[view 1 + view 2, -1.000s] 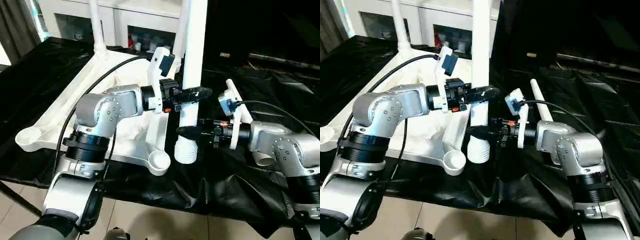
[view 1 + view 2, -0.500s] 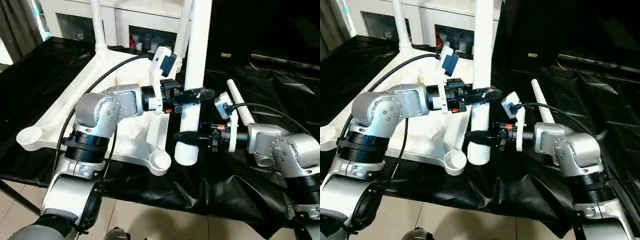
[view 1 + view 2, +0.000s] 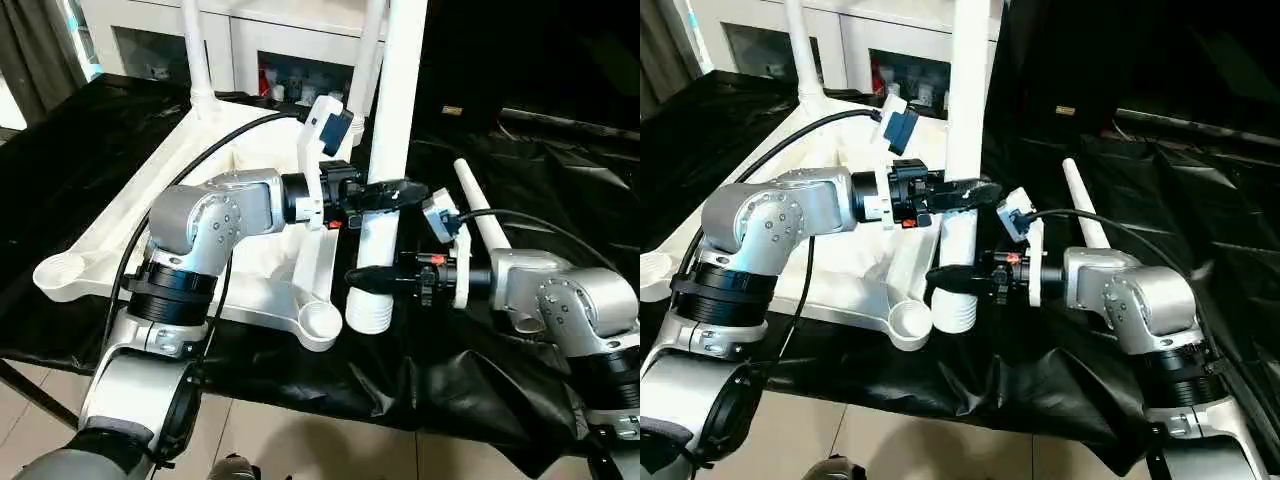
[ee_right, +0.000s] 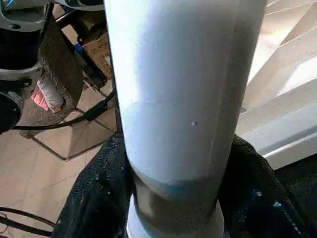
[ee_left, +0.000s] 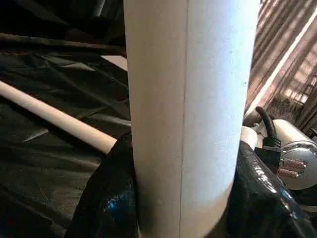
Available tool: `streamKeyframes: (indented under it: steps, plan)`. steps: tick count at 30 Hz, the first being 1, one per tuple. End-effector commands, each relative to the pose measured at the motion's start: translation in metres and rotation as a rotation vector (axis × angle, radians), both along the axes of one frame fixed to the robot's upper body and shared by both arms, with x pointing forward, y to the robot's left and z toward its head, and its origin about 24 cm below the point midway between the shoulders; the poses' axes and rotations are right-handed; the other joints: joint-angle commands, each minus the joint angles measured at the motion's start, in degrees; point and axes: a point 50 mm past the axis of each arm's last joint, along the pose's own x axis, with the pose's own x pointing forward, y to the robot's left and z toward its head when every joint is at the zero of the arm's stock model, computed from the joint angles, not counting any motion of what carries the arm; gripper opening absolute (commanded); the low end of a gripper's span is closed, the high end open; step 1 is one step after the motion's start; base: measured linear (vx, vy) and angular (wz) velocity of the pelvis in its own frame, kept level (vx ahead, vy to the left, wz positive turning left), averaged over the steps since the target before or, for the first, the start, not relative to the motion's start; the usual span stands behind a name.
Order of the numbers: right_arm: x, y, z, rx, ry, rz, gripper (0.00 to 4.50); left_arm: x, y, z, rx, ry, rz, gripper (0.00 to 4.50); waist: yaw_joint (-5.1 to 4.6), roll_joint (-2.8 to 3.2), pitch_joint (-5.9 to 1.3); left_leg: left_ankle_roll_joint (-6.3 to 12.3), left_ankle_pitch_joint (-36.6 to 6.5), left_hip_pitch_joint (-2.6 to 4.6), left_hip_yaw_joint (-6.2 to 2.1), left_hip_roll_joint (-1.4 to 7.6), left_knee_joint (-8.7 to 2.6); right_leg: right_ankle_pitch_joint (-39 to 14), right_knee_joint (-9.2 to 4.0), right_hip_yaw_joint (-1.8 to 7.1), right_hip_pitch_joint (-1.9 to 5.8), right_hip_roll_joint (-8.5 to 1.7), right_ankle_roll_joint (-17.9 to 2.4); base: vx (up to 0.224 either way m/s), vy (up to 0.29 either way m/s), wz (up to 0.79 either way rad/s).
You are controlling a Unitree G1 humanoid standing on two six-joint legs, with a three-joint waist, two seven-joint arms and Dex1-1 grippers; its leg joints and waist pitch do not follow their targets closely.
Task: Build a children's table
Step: Pick table leg
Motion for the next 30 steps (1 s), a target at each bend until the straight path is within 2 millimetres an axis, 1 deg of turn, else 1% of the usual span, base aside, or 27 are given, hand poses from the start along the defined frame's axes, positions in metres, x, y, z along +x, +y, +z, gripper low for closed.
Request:
streamKeyframes:
  steps: [1,3,4,5,6,8,9,10,13,14,15,17,18,19,20,21,23,24,25,26,27,28,29,30]
  plan:
    - [0.003,-0.008,-0.007,-0.05,0.029,-0.044,1.93,-0.006,-0.008,0.015,-0.043,-0.051,-0.07,1.86,0.01,-0.36,-4.4,-1.74,-11.1,1.21,-1.32,2.35,-3.89,-18.6,-4.44,2.57,2.89,-4.36,-7.2,0.0,0.0,0.0]
    - [0.003,-0.008,-0.007,-0.05,0.027,-0.051,1.92,-0.004,-0.007,0.016,-0.04,-0.068,-0.046,1.86,0.08,-0.33,-4.43,-1.69,-10.8,1.19,-1.3,2.32,-3.86,-18.3,-4.41,2.59,2.92,-4.36,-7.3,0.0,0.0,0.0]
    - [0.003,-0.008,-0.007,-0.05,0.027,-0.051,1.91,-0.004,-0.007,0.016,-0.04,-0.068,-0.046,2.21,0.06,-0.38,-4.43,-1.65,-10.7,1.14,-1.3,2.31,-3.86,-18.1,-4.39,2.6,2.94,-4.33,-7.3,0.0,0.0,0.0]
    - [0.004,-0.008,-0.007,-0.05,0.026,-0.054,1.91,-0.003,-0.007,0.016,-0.037,-0.076,-0.025,2.42,0.05,-0.39,-4.43,-1.63,-10.7,1.16,-1.3,2.31,-3.86,-18.0,-4.38,2.58,2.94,-4.32,-7.3,0.0,0.0,0.0]
    - [0.005,-0.008,-0.008,-0.046,0.021,-0.065,1.91,-0.002,-0.007,0.017,-0.049,-0.073,-0.023,2.56,0.07,-0.42,-4.4,-1.63,-10.9,1.16,-1.29,2.31,-3.85,-18.2,-4.42,2.55,2.93,-4.36,-7.3,0.0,0.0,0.0]
    - [0.005,-0.008,-0.007,-0.043,0.018,-0.072,1.91,-0.003,-0.006,0.018,-0.059,-0.069,-0.027,2.57,0.07,-0.39,-4.43,-1.61,-10.5,1.17,-1.28,2.32,-3.84,-17.7,-4.36,2.56,2.93,-4.33,-7.6,0.0,0.0,0.0]
    - [0.006,-0.008,-0.007,-0.034,0.014,-0.081,1.91,-0.003,-0.005,0.019,-0.081,-0.067,-0.023,2.81,0.06,-0.44,-4.44,-1.58,-10.6,1.15,-1.26,2.31,-3.81,-17.6,-4.35,2.57,2.93,-4.34,-7.7,0.0,0.0,0.0]
    - [0.007,-0.008,-0.007,-0.023,0.008,-0.09,1.91,-0.003,-0.004,0.021,-0.1,-0.07,-0.011,2.91,0.05,-0.45,-4.43,-1.56,-10.6,1.11,-1.27,2.3,-3.81,-17.6,-4.32,2.55,2.96,-4.37,-7.8,0.0,0.0,0.0]
    - [0.009,-0.007,-0.005,0.015,-0.008,-0.124,1.91,0.002,0.0,0.025,-0.173,-0.064,0.056,3.0,0.14,-0.57,-4.5,-1.56,-10.4,1.09,-1.25,2.26,-3.69,-16.9,-4.28,2.5,3.02,-4.45,-8.4,0.0,0.0,0.0]
    - [0.011,-0.007,-0.003,0.04,-0.02,-0.15,1.91,0.003,0.004,0.029,-0.211,-0.069,0.088,3.0,0.14,-0.55,-4.48,-1.49,-10.6,1.14,-1.28,2.27,-3.76,-17.1,-4.28,2.46,3.02,-4.37,-8.4,0.0,0.0,0.0]
    - [0.014,-0.007,0.0,0.082,-0.04,-0.189,1.91,0.005,0.011,0.034,-0.276,-0.078,0.124,3.0,0.11,-0.67,-4.44,-1.49,-10.6,0.94,-1.29,2.22,-3.74,-17.2,-4.23,2.46,2.99,-4.47,-8.5,0.0,0.0,0.0]
    - [0.015,-0.008,0.001,0.105,-0.052,-0.208,1.91,0.005,0.015,0.037,-0.31,-0.085,0.14,3.0,0.09,-0.79,-4.48,-1.54,-10.7,1.02,-1.27,2.24,-3.75,-17.6,-4.31,2.42,2.97,-4.5,-8.4,0.0,0.0,0.0]
    - [0.018,-0.008,0.006,0.155,-0.061,-0.251,1.91,0.005,0.023,0.042,-0.368,-0.109,0.171,3.0,0.09,-0.73,-4.49,-1.52,-10.4,1.09,-1.28,2.28,-3.81,-17.1,-4.21,2.44,2.92,-4.45,-8.4,0.0,0.0,0.0]
    - [0.02,-0.008,0.009,0.189,-0.067,-0.282,1.91,0.005,0.031,0.045,-0.406,-0.128,0.19,3.0,0.13,-0.52,-4.48,-1.58,-10.4,1.16,-1.3,2.29,-3.86,-16.8,-4.17,2.43,2.87,-4.48,-8.7,0.0,0.0,0.0]
    - [0.022,-0.009,0.009,0.191,-0.072,-0.299,1.91,0.005,0.033,0.044,-0.399,-0.136,0.193,3.0,0.07,-0.5,-4.49,-1.67,-10.6,1.18,-1.3,2.32,-3.88,-16.6,-4.17,2.41,2.83,-4.41,-8.7,0.0,0.0,0.0]
    - [0.026,-0.012,0.01,0.196,-0.092,-0.367,1.91,0.002,0.043,0.039,-0.36,-0.166,0.2,3.0,-0.05,-0.55,-4.45,-1.93,-10.8,1.2,-1.33,2.35,-3.99,-16.7,-4.08,2.44,2.76,-4.38,-8.3,0.0,0.0,0.0]
    - [0.031,-0.015,0.008,0.177,-0.101,-0.437,1.91,-0.006,0.052,0.026,-0.243,-0.228,0.156,3.0,-0.08,-0.49,-4.42,-2.15,-10.7,1.32,-1.38,2.36,-4.15,-17.4,-4.19,2.47,2.66,-4.39,-7.6,0.0,0.0,0.0]
    - [0.033,-0.018,0.003,0.112,-0.13,-0.482,1.91,-0.016,0.057,0.011,-0.112,-0.255,0.089,3.0,-0.28,-0.21,-4.38,-2.97,-11.3,1.48,-1.41,2.42,-4.42,-19.5,-4.16,2.56,2.42,-4.29,-5.9,0.0,0.0,0.0]
    - [0.033,-0.019,-0.003,0.043,-0.167,-0.504,1.91,-0.025,0.06,-0.001,-0.002,-0.284,0.028,3.0,-0.35,-0.13,-4.37,-3.19,-11.3,1.55,-1.42,2.47,-4.51,-19.9,-4.23,2.62,2.28,-4.24,-5.3,0.0,0.0,0.0]
    - [0.033,-0.02,-0.005,0.011,-0.185,-0.509,1.91,-0.029,0.062,-0.006,0.046,-0.297,-0.002,3.0,-0.49,0.06,-4.32,-3.85,-11.8,1.71,-1.37,2.53,-4.69,-20.3,-4.09,2.69,2.09,-4.11,-4.7,0.0,0.0,0.0]
    - [0.032,-0.02,-0.008,-0.019,-0.205,-0.511,1.91,-0.034,0.062,-0.012,0.111,-0.304,-0.04,3.0,-0.44,0.02,-4.33,-4.03,-11.7,1.75,-1.37,2.54,-4.72,-20.1,-4.14,2.7,2.06,-4.08,-4.5,0.0,0.0,0.0]
    - [0.032,-0.021,-0.011,-0.049,-0.23,-0.522,1.9,-0.04,0.064,-0.021,0.198,-0.303,-0.093,3.0,-0.4,0.16,-4.22,-4.29,-12.3,1.97,-1.19,2.52,-4.77,-19.8,-4.12,2.81,1.79,-3.98,-4.8,0.0,0.0,0.0]
    - [0.031,-0.021,-0.011,-0.056,-0.237,-0.525,1.9,-0.042,0.065,-0.024,0.222,-0.302,-0.109,3.0,-0.28,0.29,-4.16,-4.62,-13.4,2.17,-1.2,2.54,-4.83,-19.5,-4.04,2.84,1.65,-3.95,-5.3,0.0,0.0,0.0]
    - [0.031,-0.021,-0.012,-0.054,-0.238,-0.532,1.9,-0.045,0.067,-0.033,0.286,-0.304,-0.142,3.0,-0.16,0.32,-4.07,-4.71,-14.6,2.21,-1.18,2.47,-4.87,-19.6,-4.13,2.87,1.7,-3.97,-5.9,0.0,0.0,0.0]
